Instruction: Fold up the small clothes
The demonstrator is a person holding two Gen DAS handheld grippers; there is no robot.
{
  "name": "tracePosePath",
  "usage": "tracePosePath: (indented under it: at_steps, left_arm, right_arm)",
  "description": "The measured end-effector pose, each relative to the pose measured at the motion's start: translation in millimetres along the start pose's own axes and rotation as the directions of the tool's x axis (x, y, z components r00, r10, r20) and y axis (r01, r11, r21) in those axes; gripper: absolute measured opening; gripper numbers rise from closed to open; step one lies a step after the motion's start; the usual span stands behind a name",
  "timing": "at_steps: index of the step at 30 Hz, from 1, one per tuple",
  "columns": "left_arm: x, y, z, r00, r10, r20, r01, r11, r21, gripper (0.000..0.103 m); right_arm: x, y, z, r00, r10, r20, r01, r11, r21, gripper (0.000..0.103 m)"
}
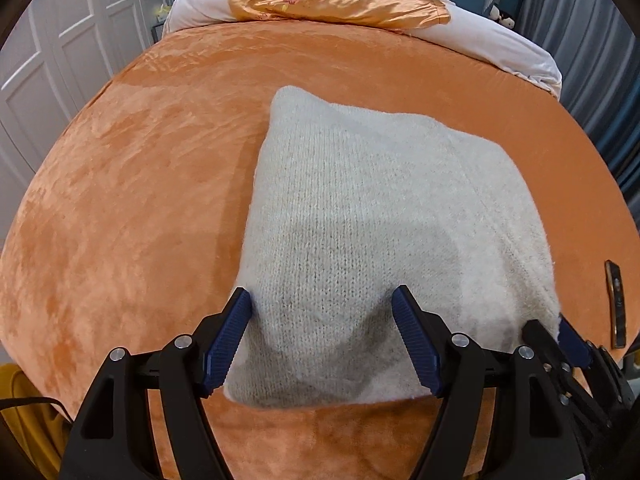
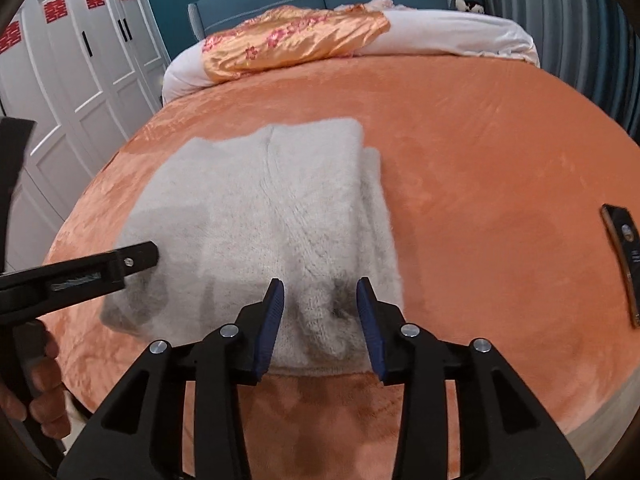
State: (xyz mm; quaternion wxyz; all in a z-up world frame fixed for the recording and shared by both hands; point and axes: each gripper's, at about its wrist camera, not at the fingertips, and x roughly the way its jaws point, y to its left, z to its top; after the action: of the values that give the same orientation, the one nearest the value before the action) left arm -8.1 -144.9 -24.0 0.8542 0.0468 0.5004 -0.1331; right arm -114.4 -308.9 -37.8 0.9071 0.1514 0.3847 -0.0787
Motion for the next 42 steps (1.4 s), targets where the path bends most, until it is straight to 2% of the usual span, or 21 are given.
tracePosePath:
  at_steps: [3,5,7,9,11,12,14,15,19,27,30,33,34,38,42]
  left_arm:
    - [0,0,0,1.000,0.004,0.001,-0.004,1.000,0.001,0.072]
    - [0,0,-1,1.000,0.007,0.003,-0.007,1.000,0.005,0.072]
    - [0,1,0,1.000,0.005,0.002,-0.005,1.000,0.002,0.072]
    - [-2,5,-1,1.000,-0.005,0.011,0.005,1.000,-0.021,0.073]
    - [-1,9,-2,1.000,-0.010,0.014,0.011,0.999,-0.033,0.075]
    - [2,9,-4,1.000,-0.003,0.006,0.003,1.000,-0.027,0.075]
    - [10,7,-6,1.000,0.013,-0.014,-0.013,1.000,-0.014,0.075]
    - [11,6,-7,1.000,0.016,-0.017,-0.016,1.000,-0.010,0.075]
    - [9,5,-9,0.999,0.035,-0.004,-0.035,0.999,0.007,0.075]
    - [9,6,-10,0.999,0.038,-0.010,-0.038,0.999,0.000,0.075]
    - [8,6,-10,0.999,0.040,-0.010,-0.040,0.999,0.002,0.075]
    - [9,5,-12,0.999,0.043,-0.011,-0.043,0.999,0.007,0.076]
    - [10,5,-13,0.999,0.043,-0.015,-0.042,0.999,0.010,0.076]
    - [6,7,-16,0.999,0.036,-0.024,-0.036,0.999,0.015,0.076]
    - [-3,17,-13,0.998,-0.030,-0.058,0.028,0.999,-0.034,0.079]
  right_arm:
    - [10,0,-1,1.000,0.007,-0.018,-0.008,1.000,-0.008,0.036]
    - [9,1,0,1.000,0.020,-0.012,-0.020,1.000,-0.018,0.019]
    - [-3,-1,7,0.999,0.039,0.037,-0.039,0.999,-0.016,0.012]
    - [-27,-4,16,0.991,0.048,0.123,-0.049,0.999,0.003,0.011]
    - [-35,-10,20,0.988,0.035,0.153,-0.039,0.999,0.026,0.011]
    - [-24,-13,18,0.993,0.019,0.114,-0.023,0.999,0.037,0.011]
    - [23,-22,2,0.998,-0.005,-0.067,0.008,0.999,0.042,0.012]
    - [27,-23,-2,0.998,-0.002,-0.070,0.006,0.999,0.050,0.012]
    - [-7,-13,10,1.000,0.006,0.023,-0.007,0.999,0.048,0.017]
    - [-44,-1,1,0.993,-0.025,0.113,0.020,0.999,0.041,0.015]
    - [-33,7,-5,0.997,-0.034,0.075,0.033,0.999,0.023,0.009]
    - [2,1,-16,0.996,-0.085,-0.042,0.085,0.996,-0.004,0.005]
    - [8,0,-18,0.995,-0.079,-0.059,0.080,0.997,0.001,0.004]
    - [-11,5,-12,0.998,-0.066,-0.007,0.066,0.998,-0.005,0.005]
    - [-30,-1,-16,0.997,-0.064,0.031,0.064,0.998,0.016,0.010]
